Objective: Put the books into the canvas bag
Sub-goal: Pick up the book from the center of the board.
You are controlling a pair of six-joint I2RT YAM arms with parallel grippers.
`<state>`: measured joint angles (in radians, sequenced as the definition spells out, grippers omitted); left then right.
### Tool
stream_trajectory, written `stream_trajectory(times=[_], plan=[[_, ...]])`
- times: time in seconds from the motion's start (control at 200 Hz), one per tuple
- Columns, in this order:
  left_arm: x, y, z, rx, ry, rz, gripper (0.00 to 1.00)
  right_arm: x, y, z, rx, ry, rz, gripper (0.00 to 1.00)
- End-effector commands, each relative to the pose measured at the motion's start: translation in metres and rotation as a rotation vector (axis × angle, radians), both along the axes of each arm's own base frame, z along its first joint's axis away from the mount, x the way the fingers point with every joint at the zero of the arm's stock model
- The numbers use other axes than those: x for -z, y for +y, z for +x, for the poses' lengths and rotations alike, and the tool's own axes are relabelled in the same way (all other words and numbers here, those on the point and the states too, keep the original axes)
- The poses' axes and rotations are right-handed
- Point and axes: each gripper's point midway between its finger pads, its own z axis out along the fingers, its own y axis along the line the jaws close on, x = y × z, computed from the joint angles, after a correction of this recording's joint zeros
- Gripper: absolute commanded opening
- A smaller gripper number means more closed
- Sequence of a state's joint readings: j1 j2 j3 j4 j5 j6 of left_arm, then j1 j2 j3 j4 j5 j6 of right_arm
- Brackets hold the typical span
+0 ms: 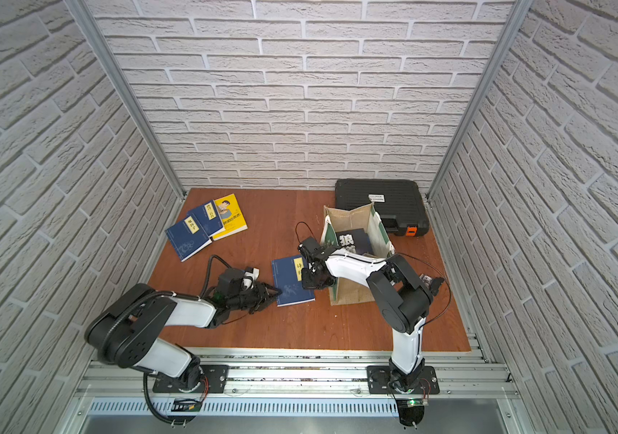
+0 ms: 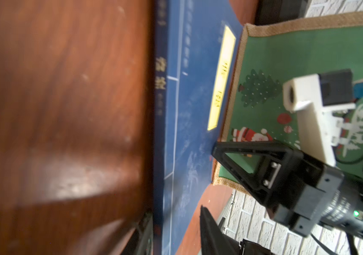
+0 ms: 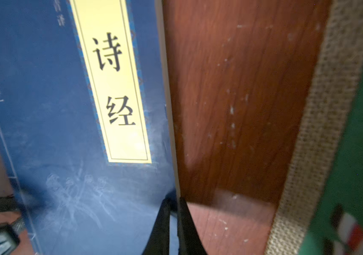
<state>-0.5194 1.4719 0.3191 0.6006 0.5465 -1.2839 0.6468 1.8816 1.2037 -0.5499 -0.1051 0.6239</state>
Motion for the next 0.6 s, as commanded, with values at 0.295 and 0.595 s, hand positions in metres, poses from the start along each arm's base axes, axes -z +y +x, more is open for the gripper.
stream_trajectory(times=[0.295,0.595], plan=[[-0.033,-0.006,0.001,0.071,-0.082,0.046,0.18,0.025,0.008,-0.030,-0.035,0.116,0.026,0.10],[-0.052,0.012,0.000,0.112,-0.137,0.220,0.00,-0.035,-0.001,-0.012,-0.072,-0.057,0.003,0.18]])
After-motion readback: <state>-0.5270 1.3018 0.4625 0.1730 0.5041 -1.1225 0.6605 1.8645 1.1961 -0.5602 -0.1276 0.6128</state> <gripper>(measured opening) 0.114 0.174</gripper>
